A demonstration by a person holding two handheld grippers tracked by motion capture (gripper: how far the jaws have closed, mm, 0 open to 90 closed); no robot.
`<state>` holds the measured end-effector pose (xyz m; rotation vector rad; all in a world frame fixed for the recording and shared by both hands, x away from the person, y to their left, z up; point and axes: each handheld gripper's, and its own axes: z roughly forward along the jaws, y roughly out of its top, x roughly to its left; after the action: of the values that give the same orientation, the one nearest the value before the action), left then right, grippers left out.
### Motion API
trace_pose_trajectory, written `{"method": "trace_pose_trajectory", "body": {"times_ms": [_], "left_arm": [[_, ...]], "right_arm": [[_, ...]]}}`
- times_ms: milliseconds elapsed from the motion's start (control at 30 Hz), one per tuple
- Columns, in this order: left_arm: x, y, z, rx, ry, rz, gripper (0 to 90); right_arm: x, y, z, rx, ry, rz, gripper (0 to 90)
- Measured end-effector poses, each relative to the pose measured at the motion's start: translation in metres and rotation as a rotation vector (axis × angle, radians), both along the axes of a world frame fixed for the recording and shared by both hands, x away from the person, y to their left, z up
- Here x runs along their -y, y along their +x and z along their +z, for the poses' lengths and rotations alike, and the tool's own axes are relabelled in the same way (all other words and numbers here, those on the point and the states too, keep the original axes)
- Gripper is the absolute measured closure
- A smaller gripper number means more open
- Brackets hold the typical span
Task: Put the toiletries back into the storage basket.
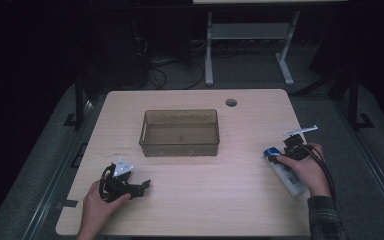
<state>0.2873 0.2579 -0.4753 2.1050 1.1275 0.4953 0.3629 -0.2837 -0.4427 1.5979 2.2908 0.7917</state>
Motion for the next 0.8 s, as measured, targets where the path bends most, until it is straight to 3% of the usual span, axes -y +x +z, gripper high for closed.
{"method": "trace_pose_trajectory", "body": {"times_ms": [367, 800], "left_arm": [[0.0, 0.0, 0.0, 0.001, -0.001, 0.0, 12.6], [0.0, 0.0, 0.0, 0.001, -0.001, 0.0, 12.6]], "right_arm": [[-0.007, 0.008, -0.006, -0.117, -0.056, 0.018, 22.7], [-0.011, 0.01, -0.009, -0.147, -0.103, 0.019, 28.5]]}}
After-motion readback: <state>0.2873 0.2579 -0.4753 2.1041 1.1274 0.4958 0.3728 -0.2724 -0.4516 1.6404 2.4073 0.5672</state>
